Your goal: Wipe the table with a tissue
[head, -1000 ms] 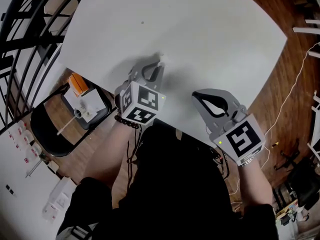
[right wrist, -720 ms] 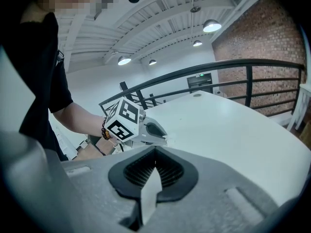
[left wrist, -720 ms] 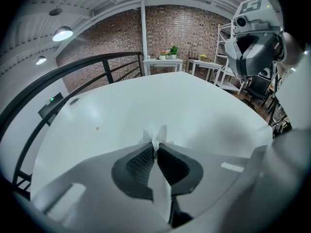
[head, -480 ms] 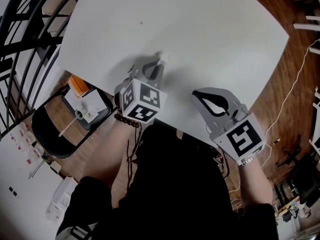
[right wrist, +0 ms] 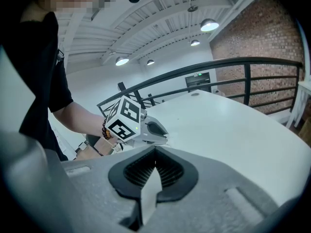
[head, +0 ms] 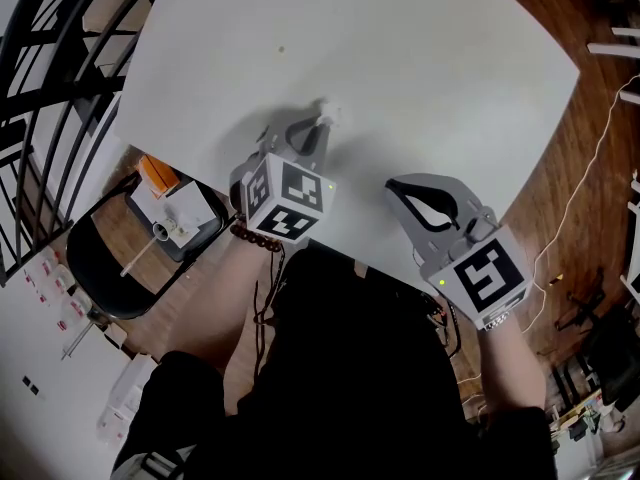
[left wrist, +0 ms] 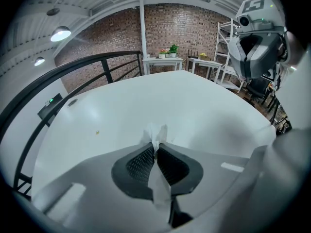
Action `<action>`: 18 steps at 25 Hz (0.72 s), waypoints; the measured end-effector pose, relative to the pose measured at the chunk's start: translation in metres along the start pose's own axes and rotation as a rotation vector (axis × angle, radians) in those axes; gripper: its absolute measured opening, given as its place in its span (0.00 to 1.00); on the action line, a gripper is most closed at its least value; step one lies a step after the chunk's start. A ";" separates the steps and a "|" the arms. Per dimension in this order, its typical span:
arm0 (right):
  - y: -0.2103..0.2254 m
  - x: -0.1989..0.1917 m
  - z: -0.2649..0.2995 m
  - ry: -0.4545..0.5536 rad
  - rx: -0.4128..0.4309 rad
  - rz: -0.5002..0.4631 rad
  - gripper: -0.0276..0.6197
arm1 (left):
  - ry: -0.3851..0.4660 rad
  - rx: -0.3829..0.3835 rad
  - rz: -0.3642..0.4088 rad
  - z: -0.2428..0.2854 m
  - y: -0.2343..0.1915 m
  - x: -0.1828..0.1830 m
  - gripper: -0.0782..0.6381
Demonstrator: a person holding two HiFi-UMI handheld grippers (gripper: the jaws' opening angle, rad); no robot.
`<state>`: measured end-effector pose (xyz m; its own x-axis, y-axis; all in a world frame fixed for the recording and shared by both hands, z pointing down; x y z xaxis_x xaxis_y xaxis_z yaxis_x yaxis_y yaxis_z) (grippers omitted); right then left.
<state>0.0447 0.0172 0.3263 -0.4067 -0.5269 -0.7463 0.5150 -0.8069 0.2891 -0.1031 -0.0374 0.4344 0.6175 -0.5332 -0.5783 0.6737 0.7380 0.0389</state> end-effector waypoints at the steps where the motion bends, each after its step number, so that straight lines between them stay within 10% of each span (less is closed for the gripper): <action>1: 0.001 0.000 -0.001 0.001 -0.001 0.000 0.03 | 0.001 0.001 0.000 0.001 -0.001 0.002 0.16; 18: 0.006 0.010 0.007 0.013 0.004 0.000 0.03 | 0.079 0.076 -0.071 -0.016 -0.038 0.013 0.16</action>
<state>0.0383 0.0048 0.3246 -0.3969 -0.5236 -0.7539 0.5121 -0.8080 0.2915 -0.1272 -0.0651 0.4124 0.5351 -0.5467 -0.6440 0.7455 0.6642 0.0557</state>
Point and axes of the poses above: the fingertips, and each gripper's own axes: z forward along the fingers, y to its right, x out of its top, the point moved 7 cm from there along -z, backward along the fingers, and after that the axes turned 2 degrees about -z, right-handed, at the moved point
